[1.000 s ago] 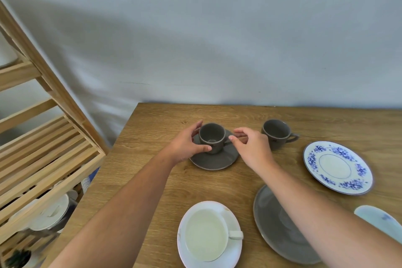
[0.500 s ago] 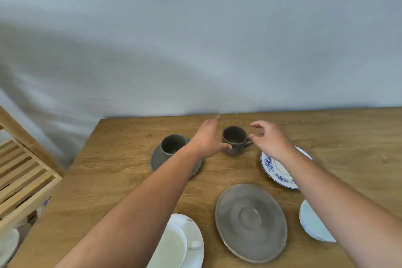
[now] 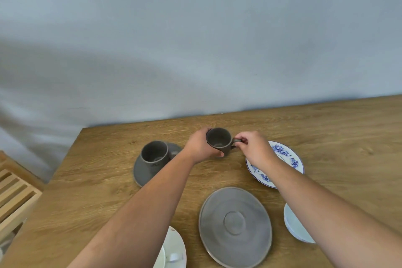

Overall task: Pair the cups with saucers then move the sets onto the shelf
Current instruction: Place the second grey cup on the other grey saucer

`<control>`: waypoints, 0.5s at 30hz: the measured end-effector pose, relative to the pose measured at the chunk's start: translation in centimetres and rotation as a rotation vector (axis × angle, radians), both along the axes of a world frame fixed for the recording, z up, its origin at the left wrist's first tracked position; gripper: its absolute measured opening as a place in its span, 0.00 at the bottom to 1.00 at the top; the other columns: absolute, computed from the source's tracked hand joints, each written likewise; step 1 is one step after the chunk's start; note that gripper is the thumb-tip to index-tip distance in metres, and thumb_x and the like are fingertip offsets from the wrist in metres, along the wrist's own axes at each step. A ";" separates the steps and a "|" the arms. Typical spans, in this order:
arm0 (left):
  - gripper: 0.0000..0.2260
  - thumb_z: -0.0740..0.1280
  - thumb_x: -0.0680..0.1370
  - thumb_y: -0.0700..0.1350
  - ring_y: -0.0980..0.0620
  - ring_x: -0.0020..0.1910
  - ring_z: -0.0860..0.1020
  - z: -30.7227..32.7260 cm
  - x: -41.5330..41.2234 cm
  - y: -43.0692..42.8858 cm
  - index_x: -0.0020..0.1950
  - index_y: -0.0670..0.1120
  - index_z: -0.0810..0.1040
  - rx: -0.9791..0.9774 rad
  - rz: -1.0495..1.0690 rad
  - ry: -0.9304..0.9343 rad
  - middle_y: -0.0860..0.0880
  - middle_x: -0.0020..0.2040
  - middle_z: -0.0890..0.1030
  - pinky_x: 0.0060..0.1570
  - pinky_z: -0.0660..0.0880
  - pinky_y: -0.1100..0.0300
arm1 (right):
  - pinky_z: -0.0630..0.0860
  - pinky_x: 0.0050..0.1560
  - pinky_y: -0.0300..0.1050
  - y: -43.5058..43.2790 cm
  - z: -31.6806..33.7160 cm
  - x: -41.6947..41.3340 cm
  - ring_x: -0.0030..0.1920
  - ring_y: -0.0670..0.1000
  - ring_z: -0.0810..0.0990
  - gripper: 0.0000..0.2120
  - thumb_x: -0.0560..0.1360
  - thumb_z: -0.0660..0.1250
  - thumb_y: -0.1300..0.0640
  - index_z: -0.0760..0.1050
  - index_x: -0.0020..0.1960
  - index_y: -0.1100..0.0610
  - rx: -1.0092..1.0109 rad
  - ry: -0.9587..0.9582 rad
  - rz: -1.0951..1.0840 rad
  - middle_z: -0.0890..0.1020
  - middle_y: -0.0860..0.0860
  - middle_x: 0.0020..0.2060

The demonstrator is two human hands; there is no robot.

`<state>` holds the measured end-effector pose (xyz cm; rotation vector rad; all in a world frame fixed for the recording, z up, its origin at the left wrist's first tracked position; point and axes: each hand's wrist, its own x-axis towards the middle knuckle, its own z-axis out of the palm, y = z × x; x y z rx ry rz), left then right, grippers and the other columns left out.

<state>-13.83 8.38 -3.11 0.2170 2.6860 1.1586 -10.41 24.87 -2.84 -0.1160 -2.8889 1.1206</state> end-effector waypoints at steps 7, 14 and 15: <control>0.33 0.82 0.59 0.46 0.54 0.56 0.78 3.7 6.1 -0.8 0.63 0.49 0.75 0.085 -0.060 0.039 0.53 0.57 0.81 0.56 0.75 0.59 | 0.75 0.48 0.45 1.4 2.4 6.2 0.44 0.54 0.83 0.06 0.73 0.68 0.62 0.82 0.45 0.56 -0.206 0.035 0.007 0.85 0.54 0.40; 0.29 0.80 0.61 0.45 0.58 0.52 0.81 3.6 13.2 -1.3 0.60 0.50 0.78 0.078 -0.126 0.026 0.54 0.53 0.83 0.55 0.77 0.61 | 0.79 0.52 0.51 1.1 1.5 13.4 0.42 0.53 0.84 0.05 0.71 0.70 0.63 0.83 0.44 0.55 -0.261 -0.002 -0.015 0.86 0.53 0.38; 0.29 0.80 0.60 0.45 0.58 0.52 0.81 3.3 13.8 -1.3 0.60 0.50 0.78 0.070 -0.130 0.016 0.53 0.53 0.84 0.56 0.77 0.60 | 0.78 0.52 0.51 1.1 1.3 14.2 0.43 0.54 0.84 0.05 0.71 0.70 0.63 0.83 0.44 0.56 -0.254 -0.007 -0.016 0.86 0.53 0.38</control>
